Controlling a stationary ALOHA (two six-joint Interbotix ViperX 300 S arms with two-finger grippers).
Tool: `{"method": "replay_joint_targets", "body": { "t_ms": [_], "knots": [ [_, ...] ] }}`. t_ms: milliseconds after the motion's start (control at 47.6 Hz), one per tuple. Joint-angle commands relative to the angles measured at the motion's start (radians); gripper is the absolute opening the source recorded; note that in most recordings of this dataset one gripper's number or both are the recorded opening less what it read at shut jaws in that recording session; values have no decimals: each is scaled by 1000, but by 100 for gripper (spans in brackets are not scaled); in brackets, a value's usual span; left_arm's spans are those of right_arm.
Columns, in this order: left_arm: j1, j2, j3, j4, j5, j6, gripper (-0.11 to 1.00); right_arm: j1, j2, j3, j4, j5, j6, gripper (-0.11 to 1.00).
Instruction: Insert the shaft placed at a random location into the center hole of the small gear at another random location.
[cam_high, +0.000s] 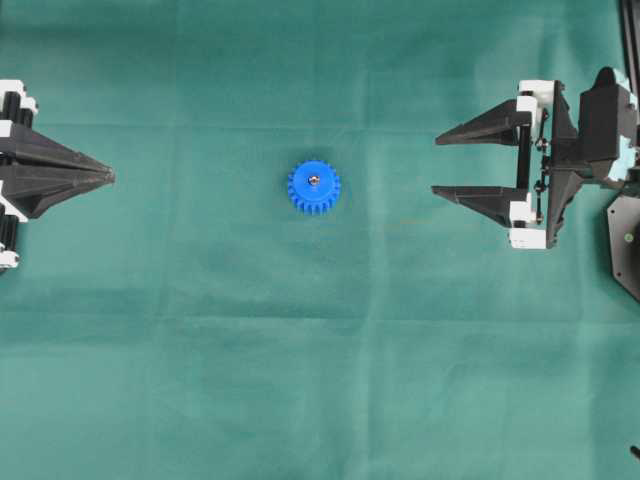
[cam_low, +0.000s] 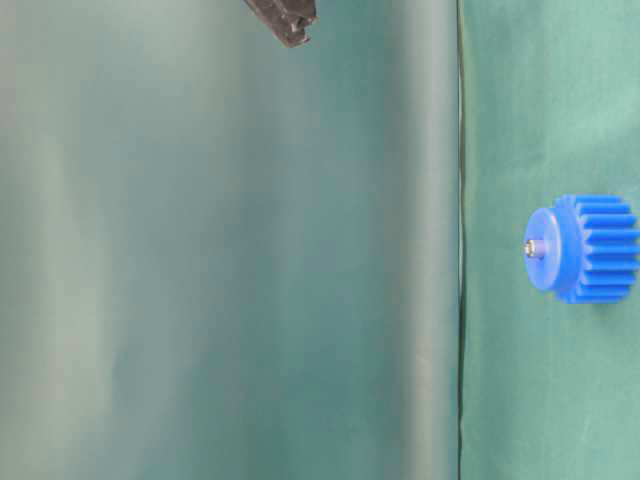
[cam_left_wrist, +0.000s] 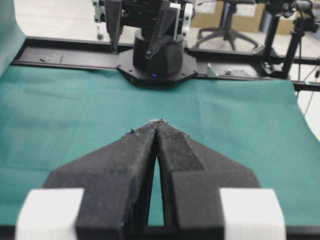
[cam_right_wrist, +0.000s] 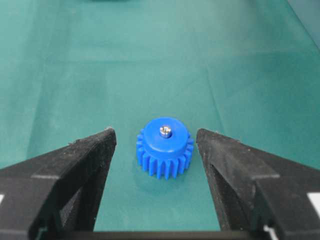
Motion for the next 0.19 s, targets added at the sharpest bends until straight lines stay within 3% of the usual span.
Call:
{"method": "replay_joint_targets", "body": {
  "t_ms": [0, 168],
  "knots": [
    [2, 3, -9, -2, -5, 2, 0, 3, -3, -12, -2, -5, 0, 82],
    [2, 3, -9, -2, -5, 2, -1, 3, -3, -12, -2, -5, -2, 82]
  ]
}}
